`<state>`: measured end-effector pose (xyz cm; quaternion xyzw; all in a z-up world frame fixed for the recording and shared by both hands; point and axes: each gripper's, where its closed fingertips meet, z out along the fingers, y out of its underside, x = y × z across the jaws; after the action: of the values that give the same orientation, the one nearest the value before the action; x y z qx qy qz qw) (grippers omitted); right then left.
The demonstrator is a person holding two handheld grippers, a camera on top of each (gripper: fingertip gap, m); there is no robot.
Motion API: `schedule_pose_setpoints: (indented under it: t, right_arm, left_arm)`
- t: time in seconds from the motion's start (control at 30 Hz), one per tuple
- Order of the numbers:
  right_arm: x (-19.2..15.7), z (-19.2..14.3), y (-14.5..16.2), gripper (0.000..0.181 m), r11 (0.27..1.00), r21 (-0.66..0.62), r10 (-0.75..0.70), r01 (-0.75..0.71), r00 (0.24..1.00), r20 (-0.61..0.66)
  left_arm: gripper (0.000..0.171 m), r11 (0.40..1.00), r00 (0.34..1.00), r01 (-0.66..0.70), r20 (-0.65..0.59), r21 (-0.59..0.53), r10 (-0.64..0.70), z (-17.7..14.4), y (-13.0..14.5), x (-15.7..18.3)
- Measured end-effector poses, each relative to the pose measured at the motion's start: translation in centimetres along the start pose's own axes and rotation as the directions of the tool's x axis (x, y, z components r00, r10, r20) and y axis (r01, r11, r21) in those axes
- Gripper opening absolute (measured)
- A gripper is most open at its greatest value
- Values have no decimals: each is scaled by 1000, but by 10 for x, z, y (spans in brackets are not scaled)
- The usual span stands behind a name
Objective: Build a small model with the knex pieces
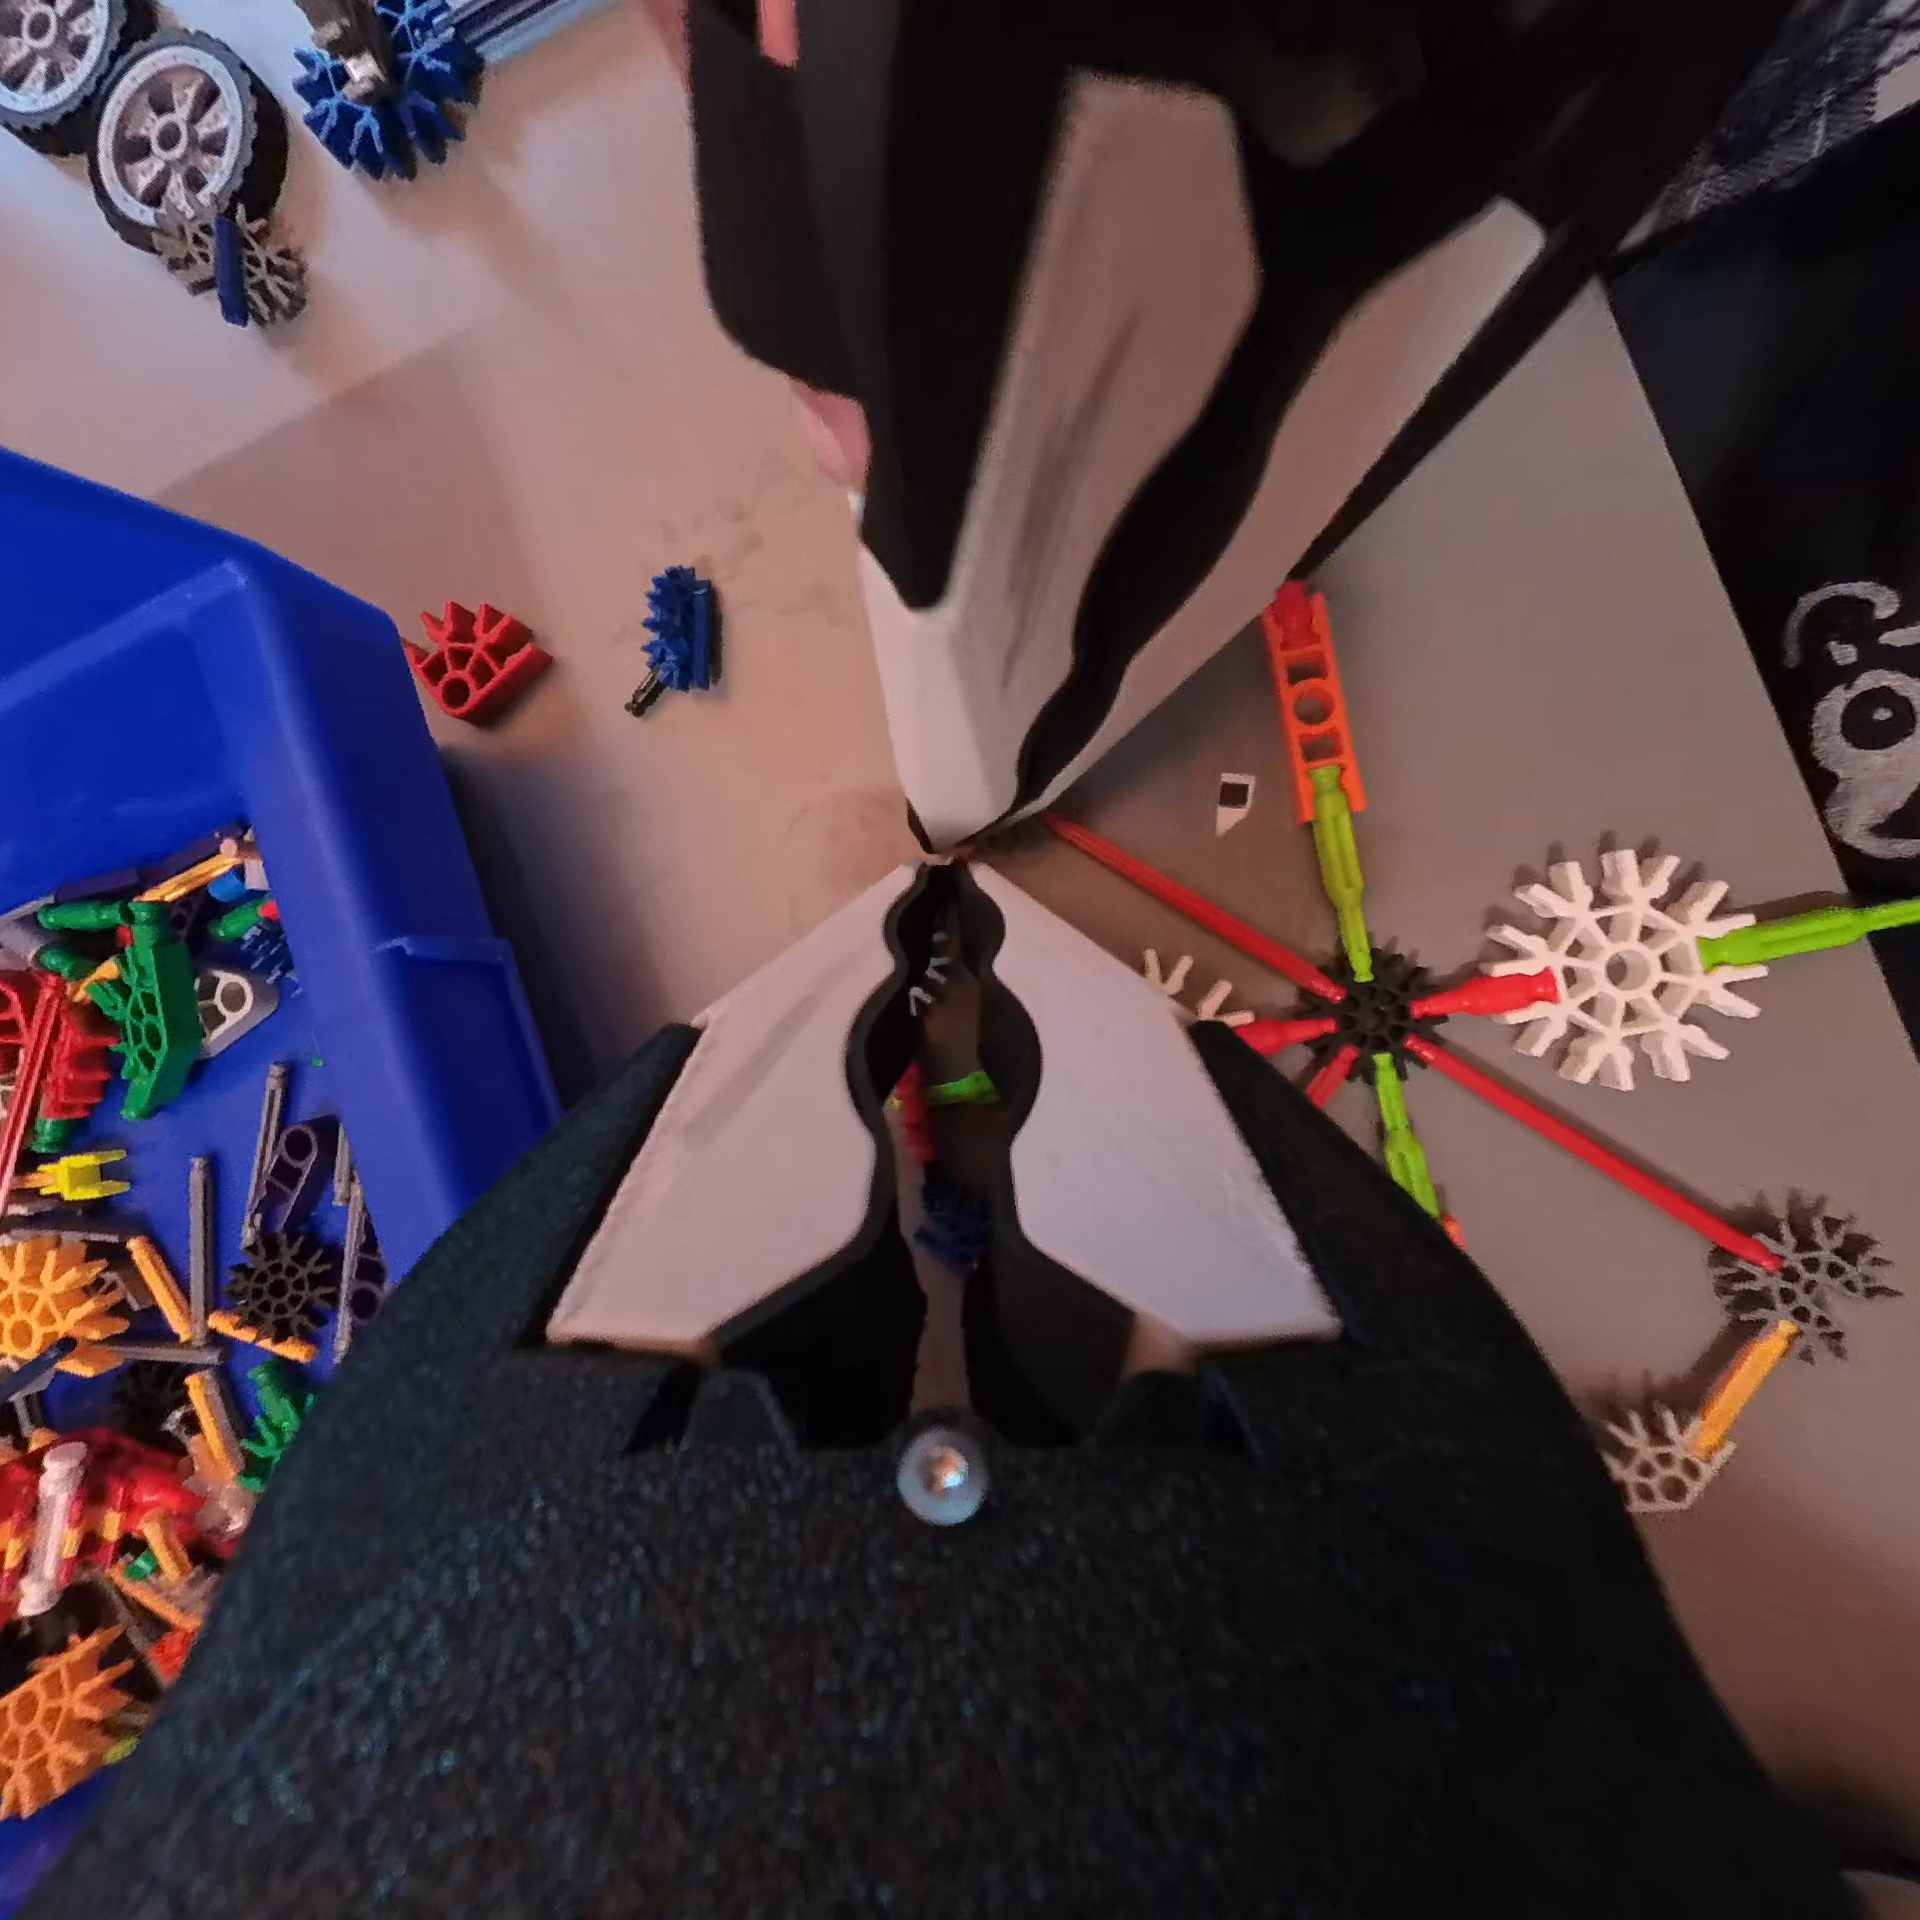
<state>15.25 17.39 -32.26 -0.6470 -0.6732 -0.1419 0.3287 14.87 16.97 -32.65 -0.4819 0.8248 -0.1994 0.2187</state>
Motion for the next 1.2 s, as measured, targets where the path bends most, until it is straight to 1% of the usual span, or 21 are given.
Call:
schedule_pose_setpoints:
  t: [0.07, 0.1, 0.17, 0.23, 0.3, 0.33, 0.4, 0.47, 0.53, 0.6, 0.63, 0.7, 0.8, 0.87, 1.0, 1.07, 1.1, 1.2]
  right_arm:
    - [1, -4, 4, 0, 990, 67, 125, -127, 992, 25]
    - [7, -9, 10, 0, 984, 67, 165, -165, 986, 1]
    - [13, -17, 21, 0, 972, 63, 228, -227, 974, -16]
    - [17, -23, 25, 0, 959, 77, 275, -273, 961, -22]
    - [16, -26, 23, 0, 945, 99, 314, -313, 949, 4]
    - [14, -26, 21, 1, 941, 105, 321, -321, 947, 15]
    - [6, -26, 14, 4, 937, 112, 325, -330, 944, 60]
    - [-1, -25, 5, 5, 938, 131, 310, -320, 947, 88]
    - [-11, -25, -3, 9, 933, 149, 308, -328, 941, 144]
    - [-20, -25, -14, 16, 917, 180, 319, -356, 925, 208]
    - [-22, -23, -16, 18, 915, 177, 322, -362, 921, 219]
    - [-25, -16, -15, 15, 922, 160, 317, -353, 925, 210]
    - [-24, -14, -19, 11, 913, 166, 334, -372, 917, 217]
    - [-21, -10, -18, 7, 914, 160, 342, -374, 920, 193]
    - [-13, -3, -20, 7, 898, 164, 383, -408, 909, 164]
    - [-10, -1, -21, 8, 890, 158, 405, -428, 901, 156]
    - [-9, -2, -23, 14, 884, 166, 412, -437, 896, 168]
    - [2, -15, -18, 16, 847, 198, 465, -494, 868, 175]
  left_arm:
    - [3, 1000, 1000, 2, 20, 3, -2, 1, 0, -2]
    - [3, 1000, 999, 11, 33, 2, -11, 1, 0, -5]
    - [3, 1000, 998, 25, 61, -11, -24, 1, 1, -9]
    - [3, 999, 996, 17, 91, -32, -14, -1, 4, -14]
    - [13, 999, 995, 28, 94, -32, -25, -4, 4, -14]
    - [18, 999, 994, 34, 103, -30, -30, -7, 3, -16]
    - [20, 999, 990, 32, 136, -20, -29, -17, 2, -19]
    - [22, 999, 989, 49, 139, -4, -48, -27, 0, -20]
    - [23, 999, 984, 54, 171, -9, -51, -36, 3, -25]
    - [24, 998, 980, 62, 190, -19, -57, -46, 7, -29]
    - [24, 998, 979, 66, 192, -19, -61, -51, 8, -29]
    - [27, 998, 977, 66, 203, -23, -60, -61, 11, -30]
    - [26, 997, 968, 82, 240, -10, -78, -79, 15, -34]
    - [27, 996, 960, 91, 268, -2, -87, -89, 18, -37]
    - [27, 995, 950, 101, 295, 7, -98, -103, 23, -34]
    - [27, 994, 944, 109, 314, 11, -107, -110, 25, -33]
    - [28, 994, 942, 112, 317, 19, -112, -113, 25, -32]
    - [28, 990, 934, 132, 329, 48, -140, -123, 25, -27]
